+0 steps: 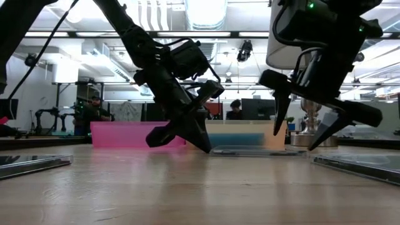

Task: Pick & place jewel cases by type
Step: Put the top black CD case into the pink bin

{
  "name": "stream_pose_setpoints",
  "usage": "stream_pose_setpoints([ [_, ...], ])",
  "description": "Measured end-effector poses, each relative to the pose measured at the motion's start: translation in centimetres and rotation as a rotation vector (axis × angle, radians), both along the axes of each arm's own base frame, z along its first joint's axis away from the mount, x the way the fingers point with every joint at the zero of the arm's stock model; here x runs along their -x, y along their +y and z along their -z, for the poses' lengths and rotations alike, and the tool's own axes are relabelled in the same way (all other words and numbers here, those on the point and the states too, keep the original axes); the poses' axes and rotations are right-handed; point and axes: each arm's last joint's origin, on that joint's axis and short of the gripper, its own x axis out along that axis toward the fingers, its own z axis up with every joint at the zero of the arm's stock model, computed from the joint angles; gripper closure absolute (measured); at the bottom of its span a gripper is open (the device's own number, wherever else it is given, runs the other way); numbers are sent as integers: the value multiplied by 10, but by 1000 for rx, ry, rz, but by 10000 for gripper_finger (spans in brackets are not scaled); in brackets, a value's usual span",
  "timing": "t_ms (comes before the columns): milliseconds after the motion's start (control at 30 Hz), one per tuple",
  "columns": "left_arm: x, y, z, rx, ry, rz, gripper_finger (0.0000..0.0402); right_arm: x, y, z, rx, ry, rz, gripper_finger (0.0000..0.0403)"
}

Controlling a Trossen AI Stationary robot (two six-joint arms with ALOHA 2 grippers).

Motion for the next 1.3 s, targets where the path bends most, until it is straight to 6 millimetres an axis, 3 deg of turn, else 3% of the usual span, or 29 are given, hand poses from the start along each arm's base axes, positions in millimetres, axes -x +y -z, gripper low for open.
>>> stream_pose_setpoints([
  [333,-1,-2,-1,-62,9,-10,402,-3,0,1,7,-9,-43,106],
  [600,-8,-14,-8,-203,6,-70,402,-4,0,1,5,3,-83,106],
  [1067,-7,-42,-5,-201,33,-201,402,-2,0,1,19,28,-128,106],
  [1300,-8,-44,-5,-195,28,-199,402,0,0,5,-7,33,-117,106],
])
